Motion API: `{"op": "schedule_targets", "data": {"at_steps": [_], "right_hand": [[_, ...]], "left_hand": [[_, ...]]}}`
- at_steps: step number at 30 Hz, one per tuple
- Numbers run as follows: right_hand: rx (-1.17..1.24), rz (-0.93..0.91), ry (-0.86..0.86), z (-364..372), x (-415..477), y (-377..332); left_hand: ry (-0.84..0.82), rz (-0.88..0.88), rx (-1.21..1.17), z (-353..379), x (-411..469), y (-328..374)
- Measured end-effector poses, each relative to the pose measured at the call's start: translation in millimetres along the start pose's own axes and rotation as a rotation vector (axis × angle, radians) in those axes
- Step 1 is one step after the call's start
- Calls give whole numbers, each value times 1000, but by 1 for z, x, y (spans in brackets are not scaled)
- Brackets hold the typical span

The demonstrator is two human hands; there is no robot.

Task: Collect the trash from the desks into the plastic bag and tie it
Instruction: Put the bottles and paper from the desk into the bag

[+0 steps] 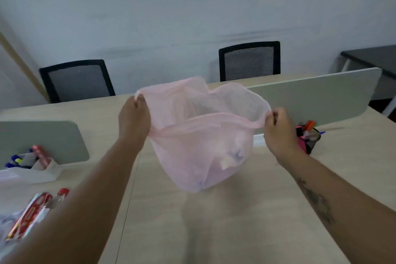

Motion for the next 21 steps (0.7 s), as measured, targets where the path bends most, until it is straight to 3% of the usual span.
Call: {"op": "schedule_targets", "data": {"at_steps": [3,4,9,15,18,21], "right_hand": [[-204,171,-259,7,-40,67],[-220,229,-261,2,-41,77],[-21,240,-11,-23,-35,53],[13,239,40,-49,-102,56],[-216,148,-19,-74,-139,56],[-609,-14,-143,-112,-183,58]], "left_hand": [[-176,20,139,17,-41,-41],[-183,27,155,18,-46,-50],[-238,133,25,21,-59,-43],[-535,236,-210,37,-124,-35],[-697,327,-204,48,-165,-41],[-815,417,-173,54,-206,-44]]}}
Point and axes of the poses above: each hand's wrist, its own x-axis towards the middle knuckle, its own z-axis out of the palm, y = z × x, the point moved 7 cm from there along x, towards the middle knuckle, and after that the axes turned 14 degrees about y, right-handed, at the moved point
